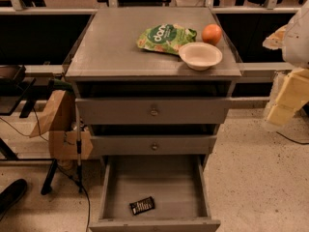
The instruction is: Pick rxbar chocolate from bottom drawer and place on counter
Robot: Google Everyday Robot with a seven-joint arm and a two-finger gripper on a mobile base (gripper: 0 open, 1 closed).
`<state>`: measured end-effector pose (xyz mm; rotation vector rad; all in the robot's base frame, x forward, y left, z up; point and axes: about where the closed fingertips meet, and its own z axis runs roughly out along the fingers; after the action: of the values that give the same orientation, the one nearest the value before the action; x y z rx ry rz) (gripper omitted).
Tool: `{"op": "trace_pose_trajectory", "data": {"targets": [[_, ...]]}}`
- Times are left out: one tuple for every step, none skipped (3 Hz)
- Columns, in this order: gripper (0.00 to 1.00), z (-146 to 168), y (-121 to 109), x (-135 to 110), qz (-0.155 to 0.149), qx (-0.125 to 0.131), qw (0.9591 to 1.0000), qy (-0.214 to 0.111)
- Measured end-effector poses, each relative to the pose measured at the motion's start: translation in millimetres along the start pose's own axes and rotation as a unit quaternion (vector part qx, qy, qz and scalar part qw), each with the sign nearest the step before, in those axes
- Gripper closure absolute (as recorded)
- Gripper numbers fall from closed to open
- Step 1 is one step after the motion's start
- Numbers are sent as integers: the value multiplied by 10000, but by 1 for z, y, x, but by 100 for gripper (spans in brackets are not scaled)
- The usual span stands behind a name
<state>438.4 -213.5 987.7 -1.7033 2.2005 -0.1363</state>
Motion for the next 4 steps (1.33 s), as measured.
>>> {"op": "trace_pose_trajectory", "data": {"targets": [[0,0,0,0,-1,-1,10000,-1],[0,6,-1,-9,-97,-105,9998,-101],[0,48,5,-25,-248,-319,9986,-350],[0,128,34,-42,-214,-791,9935,-794]]}}
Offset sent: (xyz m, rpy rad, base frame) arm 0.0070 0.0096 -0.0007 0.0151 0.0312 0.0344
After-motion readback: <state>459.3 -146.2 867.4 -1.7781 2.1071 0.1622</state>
